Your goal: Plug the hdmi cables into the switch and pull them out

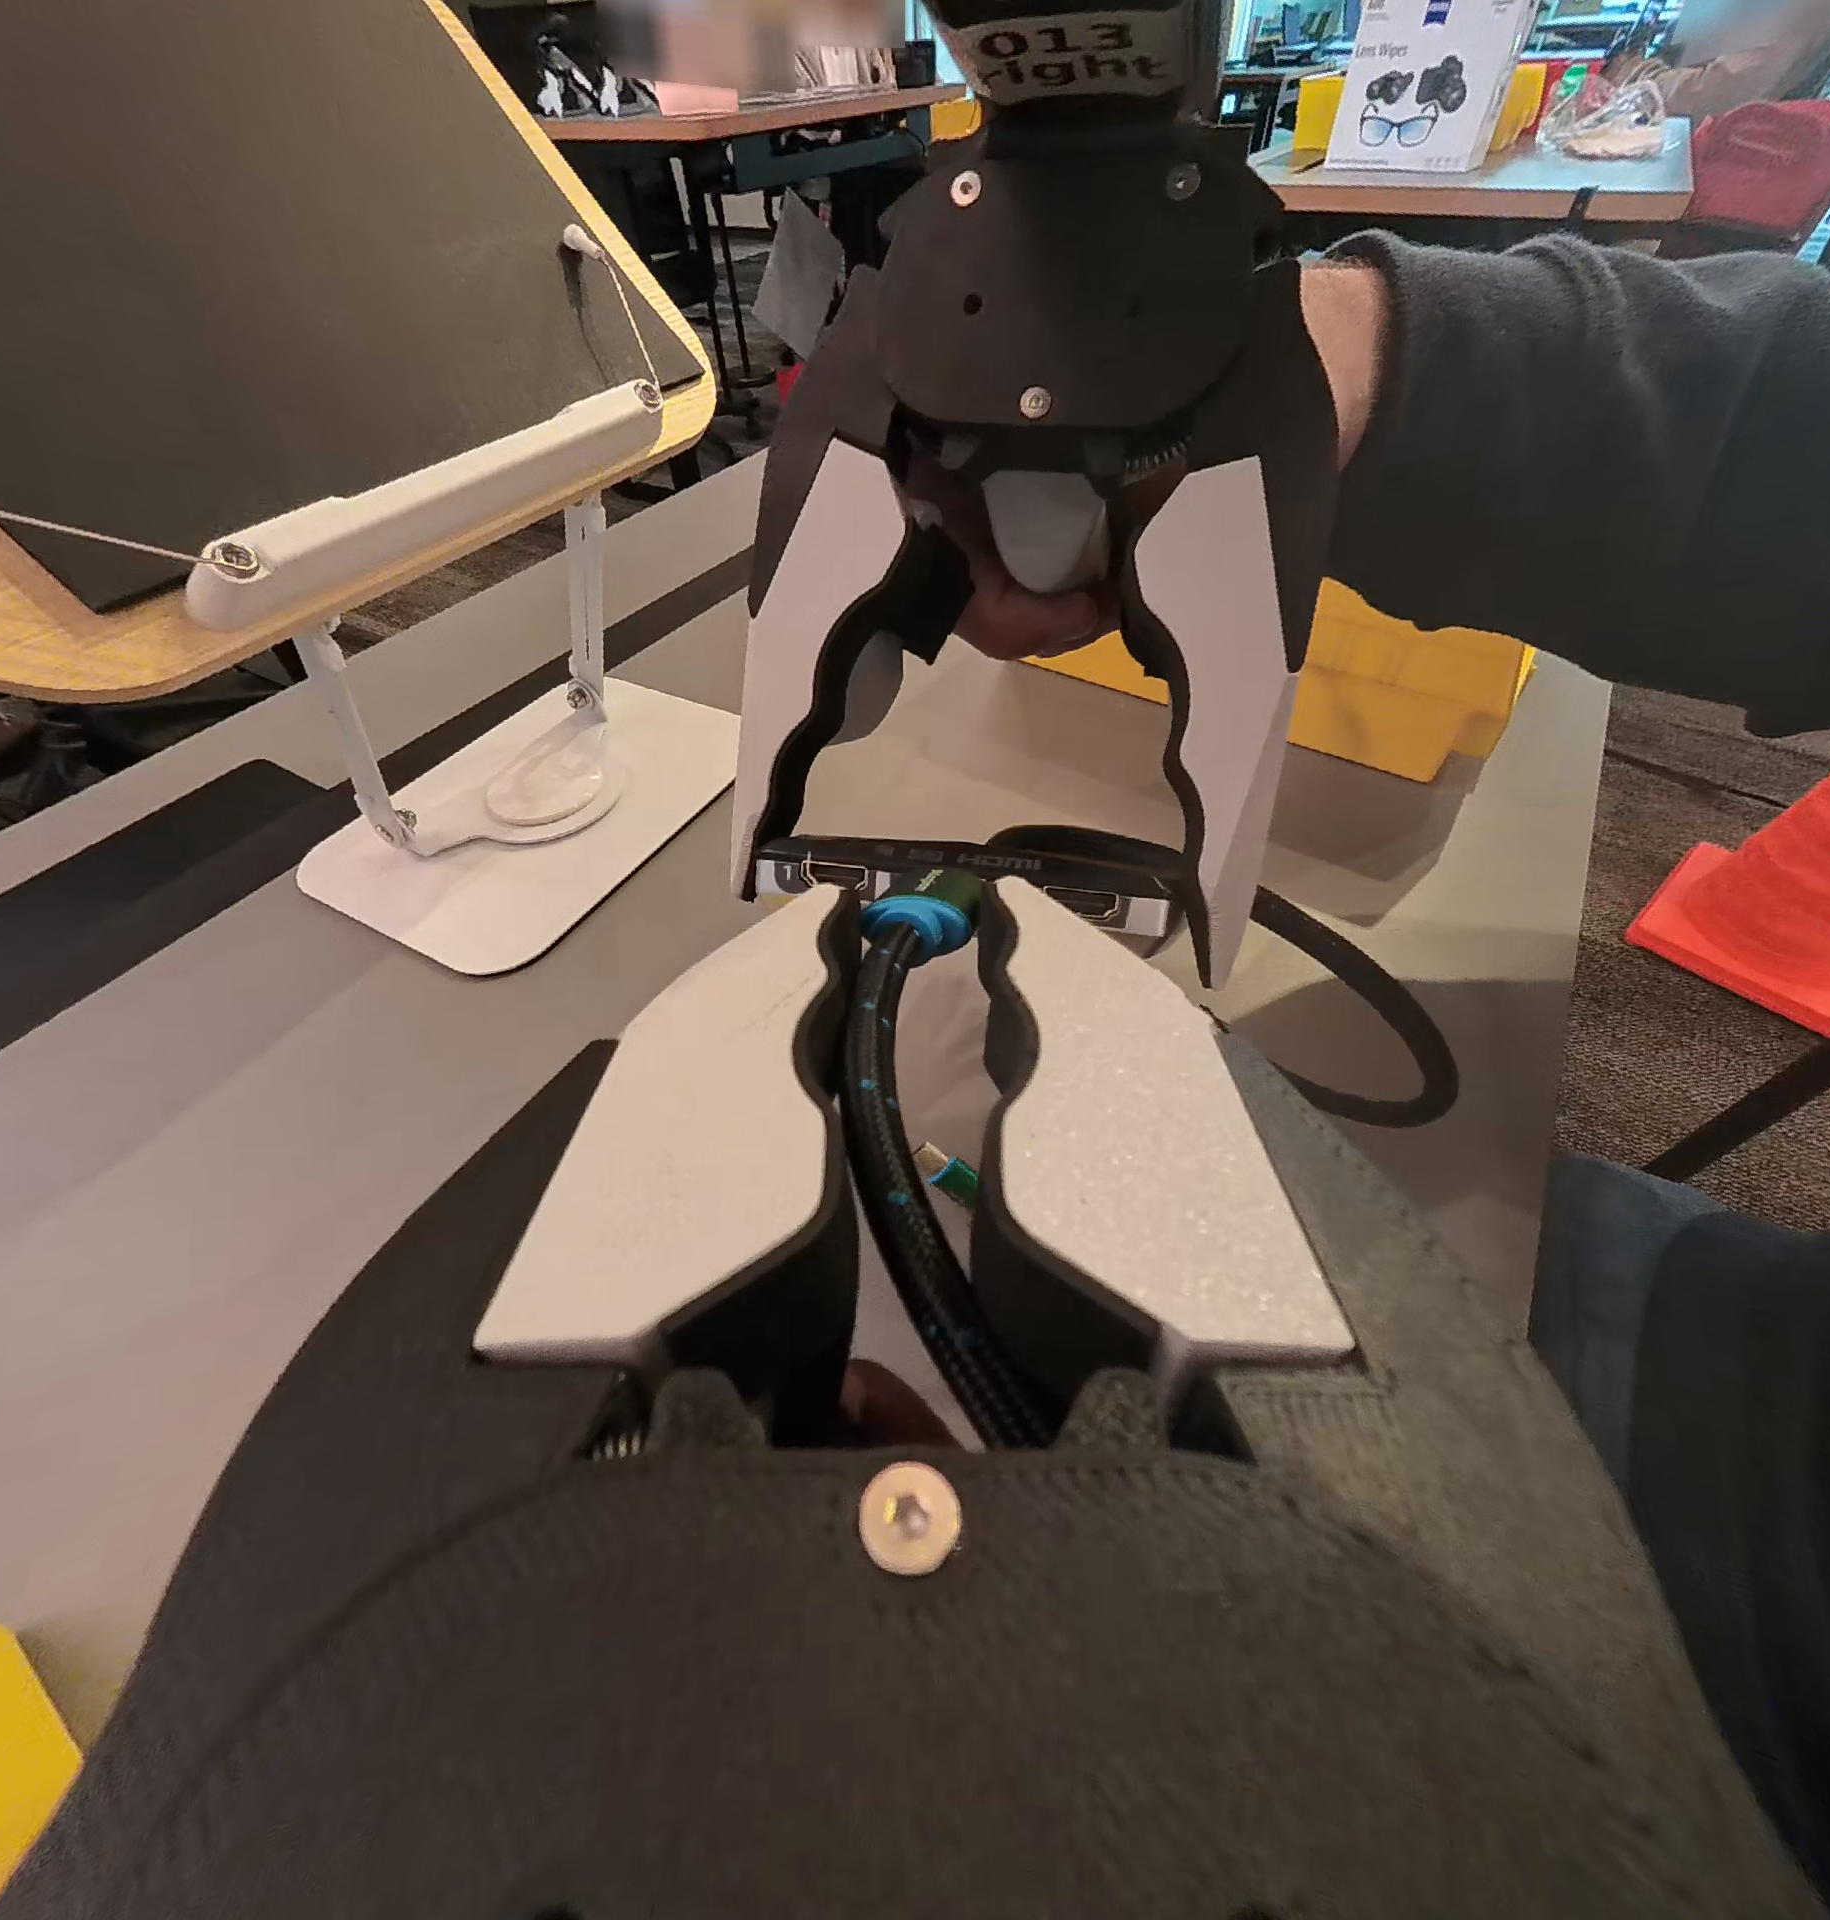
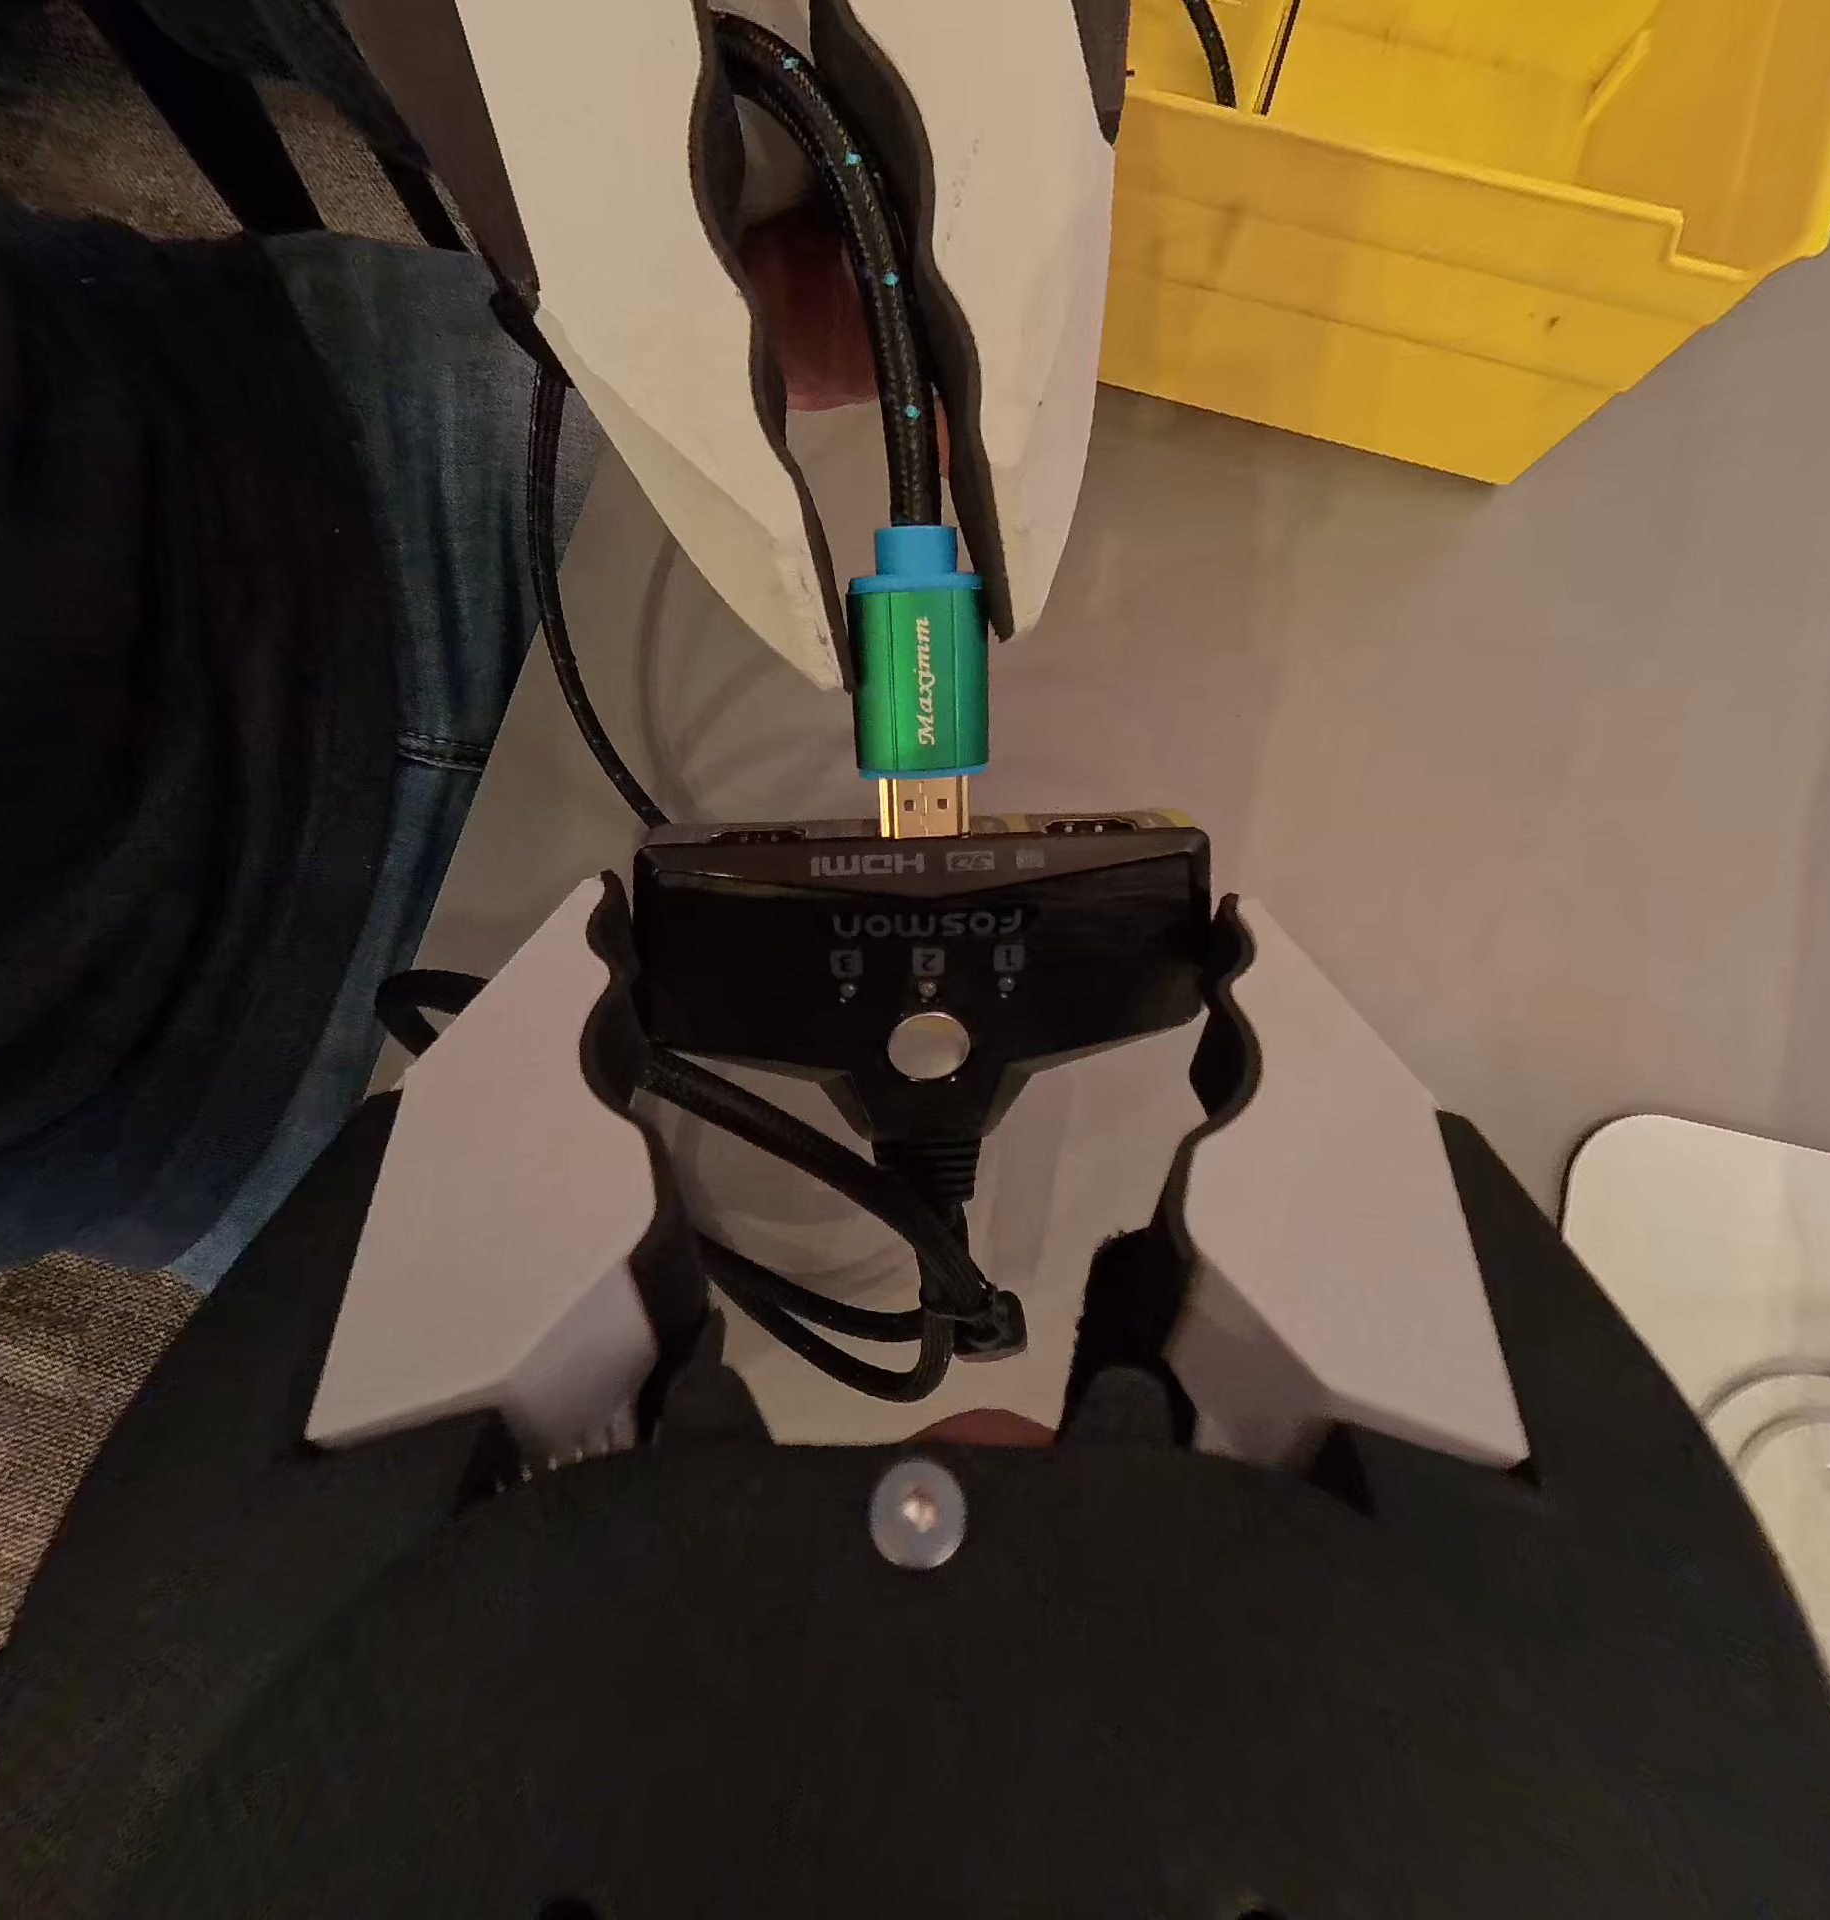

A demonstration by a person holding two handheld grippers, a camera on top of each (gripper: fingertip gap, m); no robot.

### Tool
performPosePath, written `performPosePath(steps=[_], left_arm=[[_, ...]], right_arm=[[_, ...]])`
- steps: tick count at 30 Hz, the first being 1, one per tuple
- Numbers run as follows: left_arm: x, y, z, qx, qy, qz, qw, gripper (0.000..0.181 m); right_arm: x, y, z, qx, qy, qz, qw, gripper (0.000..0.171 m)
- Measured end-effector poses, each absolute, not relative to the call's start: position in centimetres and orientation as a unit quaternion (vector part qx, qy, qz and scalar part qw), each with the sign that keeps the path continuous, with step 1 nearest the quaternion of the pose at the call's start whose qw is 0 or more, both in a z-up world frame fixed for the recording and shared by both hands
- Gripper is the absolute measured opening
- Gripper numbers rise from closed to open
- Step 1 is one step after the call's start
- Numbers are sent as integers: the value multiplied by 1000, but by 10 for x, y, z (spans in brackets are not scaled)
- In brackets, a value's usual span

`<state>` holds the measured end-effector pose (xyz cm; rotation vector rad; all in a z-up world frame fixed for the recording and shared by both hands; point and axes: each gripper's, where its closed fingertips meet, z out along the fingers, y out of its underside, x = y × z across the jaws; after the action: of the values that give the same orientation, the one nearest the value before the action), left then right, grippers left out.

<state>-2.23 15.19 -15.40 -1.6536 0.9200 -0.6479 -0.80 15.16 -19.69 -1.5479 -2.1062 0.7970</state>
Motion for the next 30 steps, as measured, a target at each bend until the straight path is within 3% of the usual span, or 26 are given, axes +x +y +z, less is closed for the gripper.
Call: performPosePath(steps=[20, 30], left_arm=[[-30, 158, -158, -692, 406, -235, 548, 21], [-33, 178, -185, -714, 395, -218, 536, 21]], right_arm=[[3, 157, -206, -563, -759, 257, 204, 108], [27, 177, -263, -615, -747, 172, 182, 108]])
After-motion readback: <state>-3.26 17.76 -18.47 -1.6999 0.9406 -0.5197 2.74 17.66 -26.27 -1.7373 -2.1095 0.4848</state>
